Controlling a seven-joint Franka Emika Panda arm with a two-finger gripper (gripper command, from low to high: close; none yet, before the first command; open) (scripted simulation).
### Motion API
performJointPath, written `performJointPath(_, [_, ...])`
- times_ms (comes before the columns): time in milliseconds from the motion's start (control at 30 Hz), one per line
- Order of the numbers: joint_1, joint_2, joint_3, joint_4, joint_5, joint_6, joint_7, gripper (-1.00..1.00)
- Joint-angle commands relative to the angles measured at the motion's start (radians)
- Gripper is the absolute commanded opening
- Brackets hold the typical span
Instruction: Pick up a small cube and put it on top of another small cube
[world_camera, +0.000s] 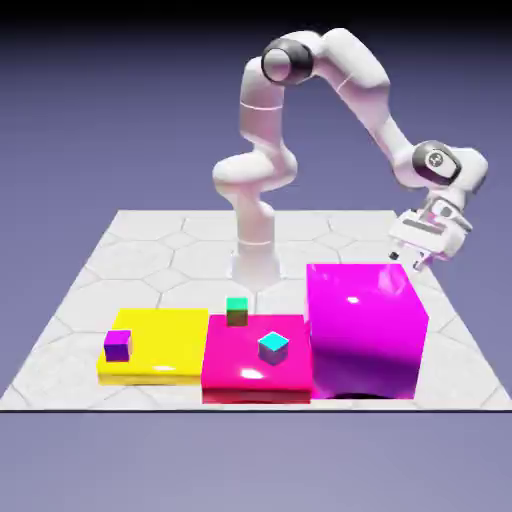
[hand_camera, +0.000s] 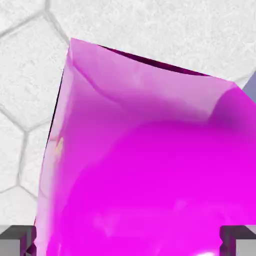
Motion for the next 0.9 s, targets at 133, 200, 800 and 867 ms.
performJointPath(133, [0.049, 0.181, 0.012, 0.061, 0.005, -0.112, 0.1, 0.0])
performJointPath(200, [0.069, 0.254, 0.017, 0.086, 0.007, -0.157, 0.14, 0.0])
performJointPath(800, [0.245, 0.281, -0.103, 0.113, 0.246, -0.225, 0.273, -1.0])
performJointPath(867, [0.284, 0.211, -0.176, 0.142, 0.33, -0.214, 0.235, -1.0])
